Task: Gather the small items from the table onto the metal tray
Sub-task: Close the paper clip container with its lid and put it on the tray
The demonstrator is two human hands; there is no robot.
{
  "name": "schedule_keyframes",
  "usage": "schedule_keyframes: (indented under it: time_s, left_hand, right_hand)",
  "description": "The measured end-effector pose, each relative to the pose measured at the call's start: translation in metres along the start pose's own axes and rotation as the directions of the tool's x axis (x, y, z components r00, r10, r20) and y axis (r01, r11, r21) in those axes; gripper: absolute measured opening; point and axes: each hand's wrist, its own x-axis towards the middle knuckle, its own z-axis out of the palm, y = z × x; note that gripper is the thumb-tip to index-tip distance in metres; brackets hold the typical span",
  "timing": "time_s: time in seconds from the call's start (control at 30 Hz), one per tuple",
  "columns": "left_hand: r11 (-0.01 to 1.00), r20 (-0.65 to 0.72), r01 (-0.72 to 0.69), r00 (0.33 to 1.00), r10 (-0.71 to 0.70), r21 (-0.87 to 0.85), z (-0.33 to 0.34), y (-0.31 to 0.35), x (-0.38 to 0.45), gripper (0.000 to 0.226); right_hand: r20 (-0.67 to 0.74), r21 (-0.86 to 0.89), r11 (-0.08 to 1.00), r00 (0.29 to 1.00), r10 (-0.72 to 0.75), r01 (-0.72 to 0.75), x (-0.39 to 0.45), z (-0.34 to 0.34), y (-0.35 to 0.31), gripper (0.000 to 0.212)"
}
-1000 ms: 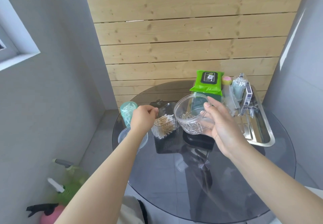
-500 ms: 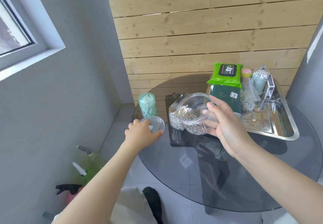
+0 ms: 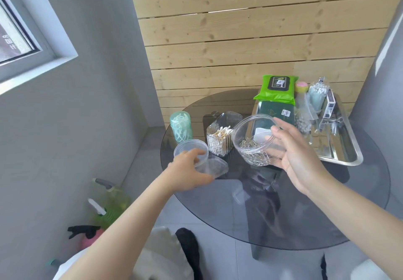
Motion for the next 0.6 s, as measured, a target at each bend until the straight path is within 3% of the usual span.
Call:
schedule_keyframes:
  time_s: [0.1,0.2,0.27,0.37,0.43,0.5,0.6]
  left_hand:
    - [0.996,0.110,-0.083,0.990,0.084,-0.013,0.015,0.001,0.003,0.083]
    - [0.983,0.107,-0.178,0.979,0.173,0.037,0.028,0.000,0.005,0.087]
    - [0.983,0.080,-0.182,0.980,0.183,-0.020,0.031,-0.002,0.008,0.083]
    - [0.994,-0.187,-0.103,0.978,0.095,-0.036,0.029,-0.010,0.019,0.043]
    - [0.999,-0.411,0.023,0.912,-0.003,0.042,0.024,-0.019,0.029,0.025]
    - [0.991,-0.495,0.131,0.864,-0.095,0.040,0.019,-0.029,0.037,0.028]
    - [0.970,-0.500,0.212,0.832,-0.243,-0.118,0.010,-0.039,0.043,0.033]
  right_hand:
    - [0.002,-0.023,1.000,1.000,0.019,-0.019,-0.004,-0.001,0.002,0.035]
    - [0.003,-0.014,0.999,0.999,0.046,-0.046,-0.007,0.000,0.004,0.029]
    - [0.009,-0.003,0.997,0.997,0.077,-0.077,-0.008,0.001,0.005,0.033]
    - [0.022,0.008,0.993,0.993,0.118,-0.119,-0.009,0.003,0.008,0.038]
    - [0.032,0.019,0.992,0.991,0.127,-0.128,-0.010,0.006,0.009,0.033]
    - [0.046,0.020,0.991,0.990,0.135,-0.136,-0.010,0.008,0.010,0.030]
    - [0.056,0.027,0.987,0.986,0.154,-0.156,-0.012,0.011,0.012,0.032]
